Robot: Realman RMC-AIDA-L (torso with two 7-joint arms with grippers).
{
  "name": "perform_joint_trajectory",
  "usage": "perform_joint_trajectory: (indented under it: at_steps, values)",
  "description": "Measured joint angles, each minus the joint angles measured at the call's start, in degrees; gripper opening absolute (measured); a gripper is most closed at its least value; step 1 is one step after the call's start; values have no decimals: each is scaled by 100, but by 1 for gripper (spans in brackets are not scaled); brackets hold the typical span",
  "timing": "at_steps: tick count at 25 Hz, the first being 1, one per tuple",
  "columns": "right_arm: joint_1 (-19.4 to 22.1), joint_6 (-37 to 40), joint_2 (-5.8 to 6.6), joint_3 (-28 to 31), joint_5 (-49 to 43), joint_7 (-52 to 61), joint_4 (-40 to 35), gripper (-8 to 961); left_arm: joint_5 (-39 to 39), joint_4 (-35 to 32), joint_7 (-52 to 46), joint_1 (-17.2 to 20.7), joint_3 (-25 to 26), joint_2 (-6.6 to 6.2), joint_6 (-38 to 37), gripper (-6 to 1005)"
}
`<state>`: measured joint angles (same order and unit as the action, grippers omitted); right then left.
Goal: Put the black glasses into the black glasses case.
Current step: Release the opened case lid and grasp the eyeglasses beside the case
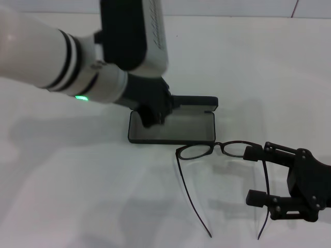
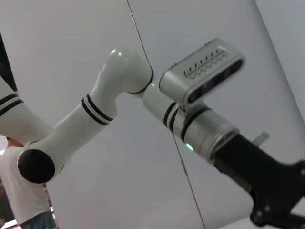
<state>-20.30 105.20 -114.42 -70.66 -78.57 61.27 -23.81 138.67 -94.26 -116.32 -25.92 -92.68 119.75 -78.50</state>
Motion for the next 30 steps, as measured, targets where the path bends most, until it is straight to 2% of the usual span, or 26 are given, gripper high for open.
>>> perform_joint_trajectory:
  at_steps: [5, 9, 10, 14, 18, 20, 24, 27, 28, 29, 30]
  values:
    - [4, -6, 16, 72, 0, 53, 0, 843, -202, -47, 3, 35, 461, 13, 164, 38]
    - [48, -125, 63, 588, -85, 941, -234, 843, -1129, -45, 189, 170, 910, 7, 363, 43]
    - [45, -146, 79, 661, -156, 1187, -405, 841, -1416, -43, 290, 209, 1047, 9, 366, 90]
    - [-3, -436, 65, 662, -1342, 2853, -2090, 834, -3088, 98, 834, 465, 1743, 10, 360, 276]
    - [-122, -566, 24, 678, -2394, 4068, -3516, 827, -4475, 450, 1483, 793, 2090, -4, 199, 365]
    - [-258, -542, 18, 686, -2848, 4611, -4061, 824, -4948, 701, 1858, 980, 2235, -1, -23, 409]
    - [-742, -308, -16, 664, -3908, 5875, -5065, 823, -5751, 1588, 2594, 1113, 2620, -12, -842, 373]
    - [-1205, -27, -77, 571, -4522, 6630, -5487, 821, -5882, 2460, 3022, 1023, 2915, -33, -1334, 345]
    - [-1365, 1, -78, 493, -4719, 6823, -5535, 821, -5882, 2460, 3022, 1023, 2915, -33, -1334, 336]
    - [-1543, 22, -75, 403, -4918, 6986, -5570, 821, -5864, 2991, 3249, 926, 3090, -57, -1591, 327]
    - [-1785, 64, -68, 288, -5178, 7133, -5556, 820, -5862, 3048, 3272, 916, 3107, -60, -1617, 318]
